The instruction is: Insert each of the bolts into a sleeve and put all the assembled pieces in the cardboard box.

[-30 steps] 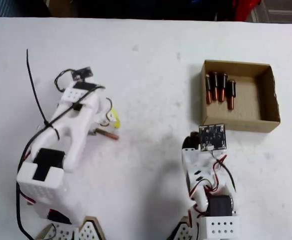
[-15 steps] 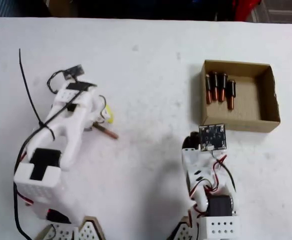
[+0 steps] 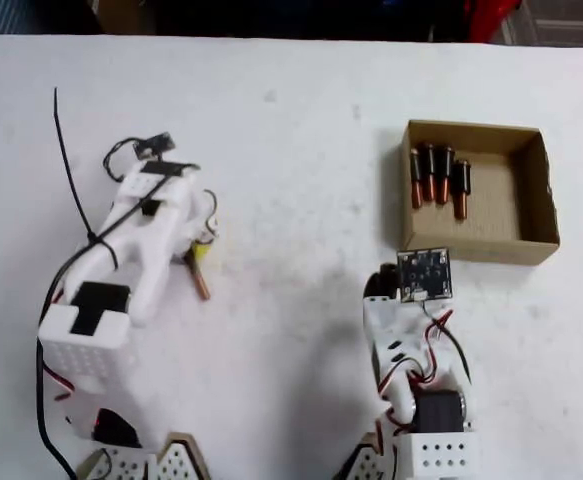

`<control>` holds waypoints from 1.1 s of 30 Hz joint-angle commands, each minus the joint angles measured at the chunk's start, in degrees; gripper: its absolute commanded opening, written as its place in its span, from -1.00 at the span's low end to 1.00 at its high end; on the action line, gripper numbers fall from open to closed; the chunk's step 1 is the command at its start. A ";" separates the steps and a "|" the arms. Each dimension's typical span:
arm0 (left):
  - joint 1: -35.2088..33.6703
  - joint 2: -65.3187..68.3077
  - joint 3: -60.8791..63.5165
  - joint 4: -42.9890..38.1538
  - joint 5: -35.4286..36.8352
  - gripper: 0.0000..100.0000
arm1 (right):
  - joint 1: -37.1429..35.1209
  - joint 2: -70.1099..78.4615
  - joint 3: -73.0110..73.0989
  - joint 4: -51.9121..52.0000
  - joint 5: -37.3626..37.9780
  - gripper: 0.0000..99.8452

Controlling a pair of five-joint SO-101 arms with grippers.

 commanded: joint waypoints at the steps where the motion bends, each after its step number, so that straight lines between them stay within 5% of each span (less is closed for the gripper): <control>1: -0.57 0.04 -1.93 -0.09 -0.18 -0.95 | -0.04 -0.57 -0.44 -1.80 -0.26 -0.97; 12: -0.57 -0.48 -2.90 3.87 -16.62 -0.95 | -0.04 -0.57 -0.35 -1.80 -0.26 -0.97; 24: 5.93 -0.57 -18.37 23.12 -20.04 -0.95 | -5.58 -0.57 -0.44 -1.80 -0.26 -0.97; 33: 8.57 -11.65 -16.70 26.02 -21.63 -0.96 | -12.00 -0.57 -0.18 -6.81 -0.18 -0.97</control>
